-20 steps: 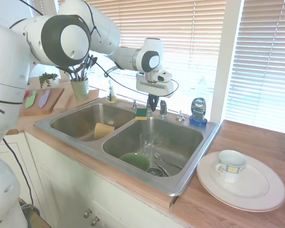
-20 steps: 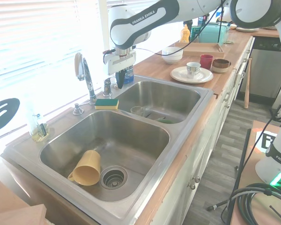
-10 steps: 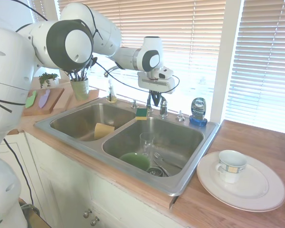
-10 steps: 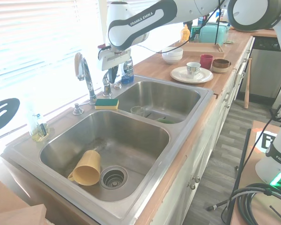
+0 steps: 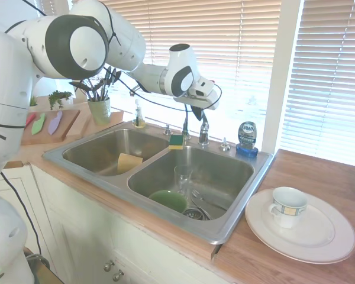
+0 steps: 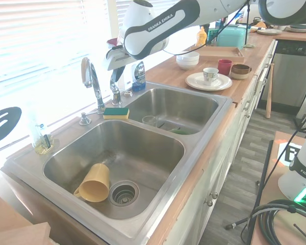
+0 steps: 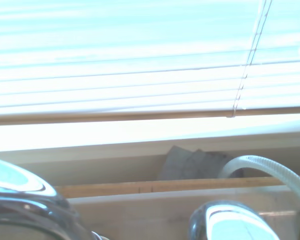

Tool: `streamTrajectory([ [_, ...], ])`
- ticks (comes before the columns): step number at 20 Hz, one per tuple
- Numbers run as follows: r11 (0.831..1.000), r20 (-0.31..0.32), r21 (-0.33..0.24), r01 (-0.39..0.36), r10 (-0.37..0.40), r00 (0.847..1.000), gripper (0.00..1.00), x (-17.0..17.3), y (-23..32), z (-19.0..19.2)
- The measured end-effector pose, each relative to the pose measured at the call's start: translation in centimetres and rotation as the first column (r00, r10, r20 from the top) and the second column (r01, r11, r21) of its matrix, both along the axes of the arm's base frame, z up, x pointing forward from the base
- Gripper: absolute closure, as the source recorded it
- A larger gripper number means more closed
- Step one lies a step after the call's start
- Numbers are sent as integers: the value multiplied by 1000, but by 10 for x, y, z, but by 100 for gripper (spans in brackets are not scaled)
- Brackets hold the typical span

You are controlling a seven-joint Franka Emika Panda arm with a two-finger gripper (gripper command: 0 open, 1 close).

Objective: Turn on the faucet

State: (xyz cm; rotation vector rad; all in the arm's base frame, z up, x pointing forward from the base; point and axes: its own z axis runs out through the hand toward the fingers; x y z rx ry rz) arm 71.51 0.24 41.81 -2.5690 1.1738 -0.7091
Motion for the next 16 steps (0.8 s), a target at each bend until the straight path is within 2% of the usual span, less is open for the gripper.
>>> streamTrajectory([
  [6, 1000, 16, 12, 7, -8, 1000, 100, -10, 0, 9],
  [8, 1000, -19, 13, 9, -9, 1000, 100, -12, -1, 3],
  [9, 1000, -68, 14, 9, -8, 998, 100, -14, -1, -4],
  [12, 999, -232, 20, 42, -36, 972, 100, -25, -3, -24],
  [16, 998, -392, 15, 67, -56, 918, 100, -43, -2, -51],
])
